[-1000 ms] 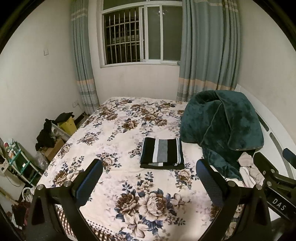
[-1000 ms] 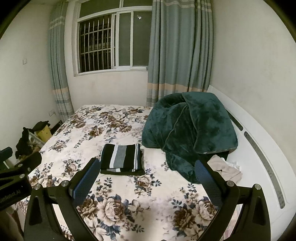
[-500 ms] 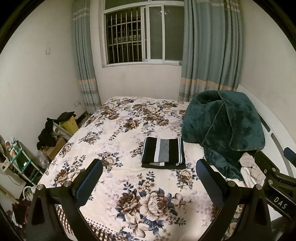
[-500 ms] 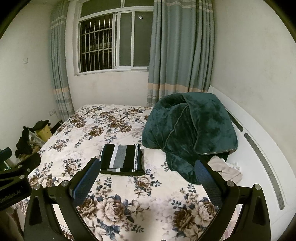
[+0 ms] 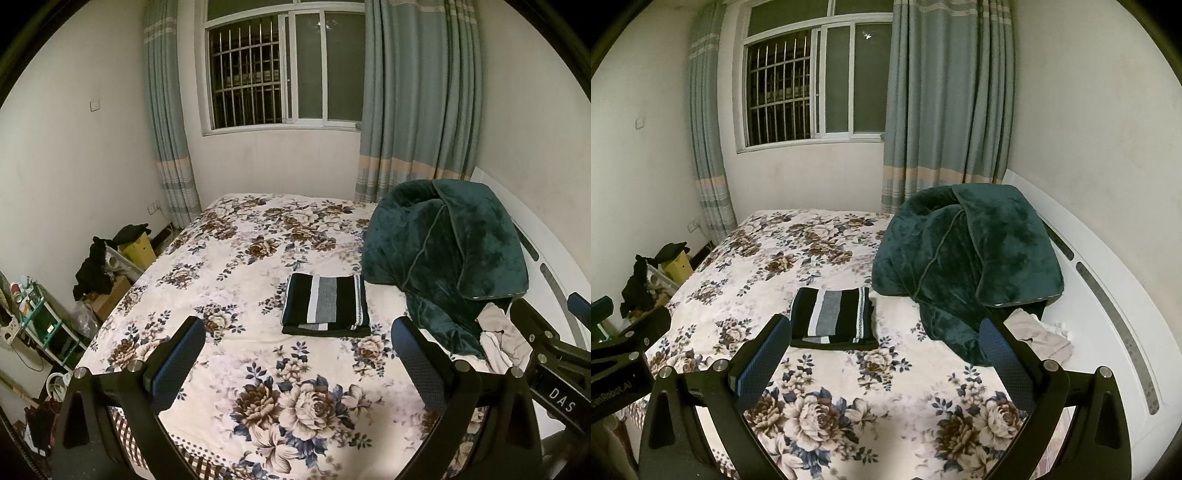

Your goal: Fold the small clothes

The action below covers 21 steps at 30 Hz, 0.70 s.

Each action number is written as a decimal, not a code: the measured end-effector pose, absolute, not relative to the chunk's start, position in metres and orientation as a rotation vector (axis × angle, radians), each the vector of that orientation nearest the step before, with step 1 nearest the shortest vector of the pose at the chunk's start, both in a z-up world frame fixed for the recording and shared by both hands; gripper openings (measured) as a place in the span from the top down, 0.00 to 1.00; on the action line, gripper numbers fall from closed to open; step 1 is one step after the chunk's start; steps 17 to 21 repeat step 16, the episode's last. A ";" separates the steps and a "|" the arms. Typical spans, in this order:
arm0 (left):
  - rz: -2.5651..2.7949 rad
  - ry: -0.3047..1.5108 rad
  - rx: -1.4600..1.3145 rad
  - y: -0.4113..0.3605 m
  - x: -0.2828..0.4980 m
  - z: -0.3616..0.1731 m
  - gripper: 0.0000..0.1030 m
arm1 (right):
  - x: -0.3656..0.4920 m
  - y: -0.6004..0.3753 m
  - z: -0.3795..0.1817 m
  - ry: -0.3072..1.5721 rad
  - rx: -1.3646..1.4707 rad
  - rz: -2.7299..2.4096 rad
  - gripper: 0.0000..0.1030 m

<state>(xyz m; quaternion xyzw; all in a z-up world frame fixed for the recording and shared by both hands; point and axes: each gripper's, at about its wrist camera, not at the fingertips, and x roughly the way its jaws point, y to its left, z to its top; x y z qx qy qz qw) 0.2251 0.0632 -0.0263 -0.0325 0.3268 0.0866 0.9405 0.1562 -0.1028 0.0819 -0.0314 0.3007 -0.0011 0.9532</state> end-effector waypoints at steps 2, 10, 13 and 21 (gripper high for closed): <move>0.177 0.667 -0.067 0.063 0.225 -0.026 0.00 | 0.156 -0.102 0.082 0.609 -0.064 -0.004 0.00; 0.177 0.668 -0.066 0.063 0.227 -0.026 0.00 | 0.155 -0.102 0.081 0.610 -0.063 -0.007 0.00; 0.181 0.664 -0.064 0.064 0.225 -0.026 0.00 | 0.154 -0.101 0.080 0.608 -0.060 -0.009 0.00; 0.180 0.660 -0.063 0.066 0.222 -0.026 0.00 | 0.152 -0.102 0.080 0.608 -0.059 -0.010 0.00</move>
